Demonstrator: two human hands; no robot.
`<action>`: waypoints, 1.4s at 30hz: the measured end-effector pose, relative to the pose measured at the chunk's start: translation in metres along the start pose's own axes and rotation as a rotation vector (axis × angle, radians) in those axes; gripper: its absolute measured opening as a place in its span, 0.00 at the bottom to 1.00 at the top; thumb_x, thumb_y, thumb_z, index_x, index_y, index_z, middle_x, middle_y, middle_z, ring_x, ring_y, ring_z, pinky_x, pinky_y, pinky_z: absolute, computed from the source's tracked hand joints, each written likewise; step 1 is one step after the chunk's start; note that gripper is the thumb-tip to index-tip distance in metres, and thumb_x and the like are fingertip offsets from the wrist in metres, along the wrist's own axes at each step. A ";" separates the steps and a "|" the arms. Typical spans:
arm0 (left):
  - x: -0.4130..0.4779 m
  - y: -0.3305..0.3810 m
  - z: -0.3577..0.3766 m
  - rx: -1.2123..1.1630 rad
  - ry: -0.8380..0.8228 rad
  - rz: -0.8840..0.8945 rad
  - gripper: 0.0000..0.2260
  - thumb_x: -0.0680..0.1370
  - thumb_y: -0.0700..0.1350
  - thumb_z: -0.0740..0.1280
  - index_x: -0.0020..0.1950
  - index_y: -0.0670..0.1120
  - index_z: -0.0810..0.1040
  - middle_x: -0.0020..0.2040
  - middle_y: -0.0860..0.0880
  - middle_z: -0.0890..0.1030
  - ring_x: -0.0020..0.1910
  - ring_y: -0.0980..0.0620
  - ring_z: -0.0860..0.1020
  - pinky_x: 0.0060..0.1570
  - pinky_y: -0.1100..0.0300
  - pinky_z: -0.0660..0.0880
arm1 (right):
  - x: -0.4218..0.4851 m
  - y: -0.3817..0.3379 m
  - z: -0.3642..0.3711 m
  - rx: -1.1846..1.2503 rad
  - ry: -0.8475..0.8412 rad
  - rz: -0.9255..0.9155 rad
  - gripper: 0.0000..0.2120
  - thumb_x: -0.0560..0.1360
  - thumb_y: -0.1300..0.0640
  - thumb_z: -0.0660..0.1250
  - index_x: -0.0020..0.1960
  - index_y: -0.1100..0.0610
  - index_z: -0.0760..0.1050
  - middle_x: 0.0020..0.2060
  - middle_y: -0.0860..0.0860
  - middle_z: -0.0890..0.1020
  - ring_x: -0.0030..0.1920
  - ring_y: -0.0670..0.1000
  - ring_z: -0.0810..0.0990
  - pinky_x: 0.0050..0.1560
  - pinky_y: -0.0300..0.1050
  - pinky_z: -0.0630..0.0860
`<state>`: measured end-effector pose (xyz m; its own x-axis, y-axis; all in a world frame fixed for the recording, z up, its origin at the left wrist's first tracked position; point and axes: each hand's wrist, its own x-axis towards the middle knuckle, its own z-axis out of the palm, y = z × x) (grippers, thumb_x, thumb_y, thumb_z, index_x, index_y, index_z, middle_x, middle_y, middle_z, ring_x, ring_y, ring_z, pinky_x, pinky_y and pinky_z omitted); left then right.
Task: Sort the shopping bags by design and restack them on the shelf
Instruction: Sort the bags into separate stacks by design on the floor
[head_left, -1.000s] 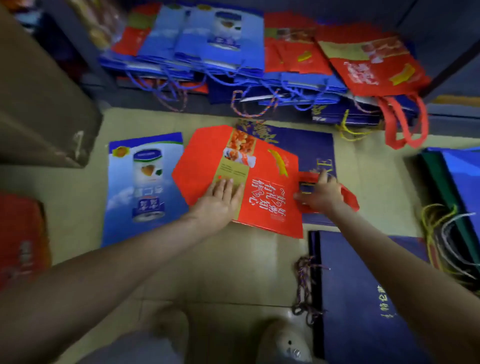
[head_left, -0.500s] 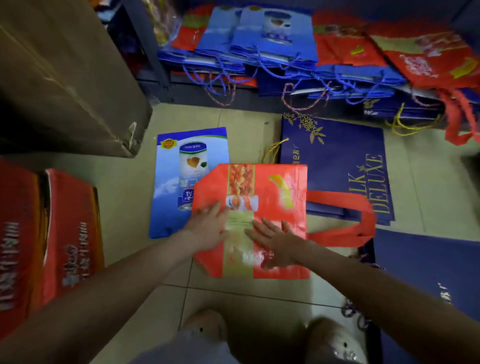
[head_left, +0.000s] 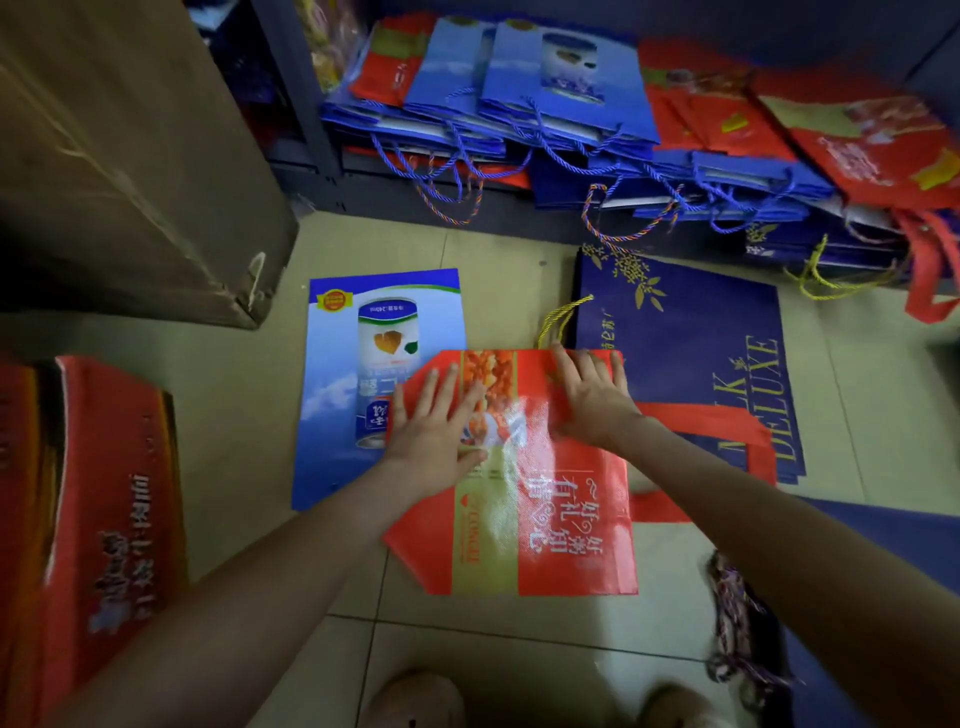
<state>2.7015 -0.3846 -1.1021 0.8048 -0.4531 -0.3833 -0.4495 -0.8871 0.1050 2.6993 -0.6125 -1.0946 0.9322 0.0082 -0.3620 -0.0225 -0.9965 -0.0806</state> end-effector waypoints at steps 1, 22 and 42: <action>0.003 0.000 -0.001 -0.011 0.017 -0.002 0.38 0.77 0.65 0.56 0.76 0.55 0.36 0.76 0.47 0.33 0.75 0.45 0.34 0.70 0.36 0.39 | 0.003 -0.004 0.000 -0.036 -0.005 -0.020 0.53 0.68 0.45 0.71 0.77 0.55 0.38 0.71 0.55 0.58 0.74 0.54 0.52 0.73 0.57 0.37; 0.018 -0.087 0.027 -0.297 -0.200 -0.145 0.48 0.68 0.71 0.64 0.76 0.59 0.36 0.77 0.51 0.34 0.74 0.42 0.33 0.69 0.33 0.41 | 0.034 -0.050 0.018 -0.114 -0.086 -0.144 0.59 0.61 0.39 0.75 0.77 0.56 0.42 0.67 0.55 0.59 0.70 0.56 0.56 0.73 0.56 0.39; 0.019 -0.013 -0.023 0.080 0.042 -0.005 0.36 0.76 0.65 0.54 0.78 0.48 0.50 0.76 0.43 0.52 0.73 0.45 0.54 0.72 0.48 0.49 | -0.012 -0.003 -0.003 -0.054 0.217 -0.133 0.40 0.73 0.50 0.68 0.77 0.55 0.51 0.76 0.57 0.54 0.76 0.58 0.52 0.72 0.60 0.48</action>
<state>2.7317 -0.3834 -1.0902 0.8222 -0.4533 -0.3443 -0.4735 -0.8804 0.0285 2.6891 -0.6104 -1.0872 0.9815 0.1270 -0.1435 0.1191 -0.9909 -0.0624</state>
